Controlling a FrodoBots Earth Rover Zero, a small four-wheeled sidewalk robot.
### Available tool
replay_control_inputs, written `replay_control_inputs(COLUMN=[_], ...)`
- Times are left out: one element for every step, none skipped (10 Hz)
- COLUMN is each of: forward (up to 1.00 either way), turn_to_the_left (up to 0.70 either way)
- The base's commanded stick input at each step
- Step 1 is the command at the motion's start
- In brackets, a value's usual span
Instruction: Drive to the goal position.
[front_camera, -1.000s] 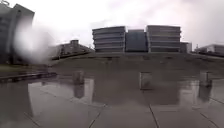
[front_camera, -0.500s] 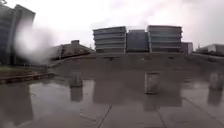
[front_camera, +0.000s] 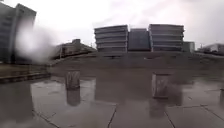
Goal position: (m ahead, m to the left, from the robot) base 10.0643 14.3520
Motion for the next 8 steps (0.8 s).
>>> replay_control_inputs(forward=[0.70,0.70,0.70,0.70,0.70,0.70,0.70,0.70], turn_to_the_left=[0.00,0.00,0.00,0.00,0.00,0.00,0.00,0.00])
